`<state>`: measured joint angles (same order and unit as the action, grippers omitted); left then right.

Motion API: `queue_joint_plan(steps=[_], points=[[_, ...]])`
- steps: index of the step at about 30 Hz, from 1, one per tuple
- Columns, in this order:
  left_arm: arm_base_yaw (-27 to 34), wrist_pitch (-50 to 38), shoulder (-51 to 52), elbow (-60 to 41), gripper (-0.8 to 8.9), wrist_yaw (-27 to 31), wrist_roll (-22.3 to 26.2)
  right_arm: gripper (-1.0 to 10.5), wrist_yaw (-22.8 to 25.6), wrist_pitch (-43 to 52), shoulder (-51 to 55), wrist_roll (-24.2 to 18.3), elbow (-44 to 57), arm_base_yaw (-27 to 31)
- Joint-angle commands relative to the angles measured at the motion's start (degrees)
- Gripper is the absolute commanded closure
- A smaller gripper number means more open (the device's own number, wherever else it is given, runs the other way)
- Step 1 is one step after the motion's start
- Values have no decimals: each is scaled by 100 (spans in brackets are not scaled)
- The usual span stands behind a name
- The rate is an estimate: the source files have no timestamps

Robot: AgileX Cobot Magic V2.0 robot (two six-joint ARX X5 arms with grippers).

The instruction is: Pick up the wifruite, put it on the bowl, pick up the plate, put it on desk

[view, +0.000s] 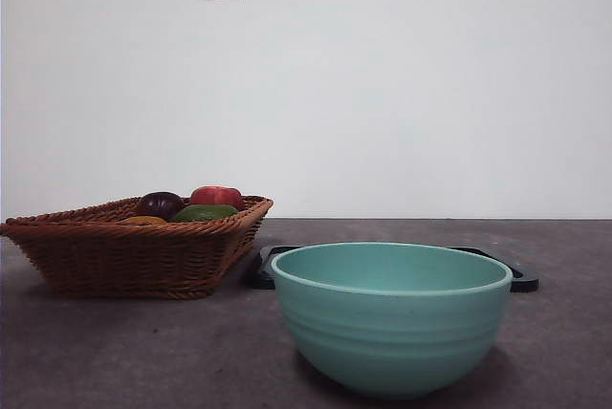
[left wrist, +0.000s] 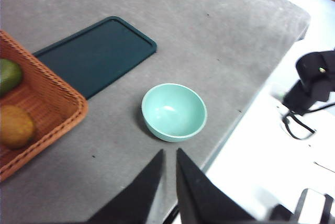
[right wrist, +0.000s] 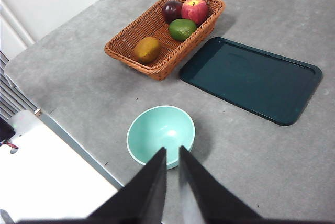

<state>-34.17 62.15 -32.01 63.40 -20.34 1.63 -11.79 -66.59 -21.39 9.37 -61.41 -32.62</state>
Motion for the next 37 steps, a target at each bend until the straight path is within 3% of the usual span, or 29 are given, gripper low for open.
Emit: queue_joint_plan(steps=[1, 2, 4, 10, 14, 16, 21, 37], points=[[337, -129, 20, -133, 785, 11, 461, 913, 4, 72, -9, 37, -52, -39], [584, -251, 52, -293, 785, 22, 634, 913, 4, 72, -9, 37, -52, -39], [1086, -824, 267, -826, 785, 37, 525, 913, 4, 72, -9, 37, -52, -39], [2428, -3639, 1556, -3410, 785, 328, 356, 913, 4, 72, -9, 37, -52, -39], [2870, -5163, 2319, -4940, 785, 804, 4, 913, -2, 72, -9, 37, -52, -39], [2959, -5506, 2629, -5447, 785, 975, -160, 913, -20, 72, -9, 37, -52, -39], [3032, -5589, 3176, -6168, 785, 1768, -634, 913, -20, 74, -9, 37, -52, -46], [3128, -5143, 3182, -6275, 785, 1840, -553, 913, -15, 72, -7, 37, -52, -46]])
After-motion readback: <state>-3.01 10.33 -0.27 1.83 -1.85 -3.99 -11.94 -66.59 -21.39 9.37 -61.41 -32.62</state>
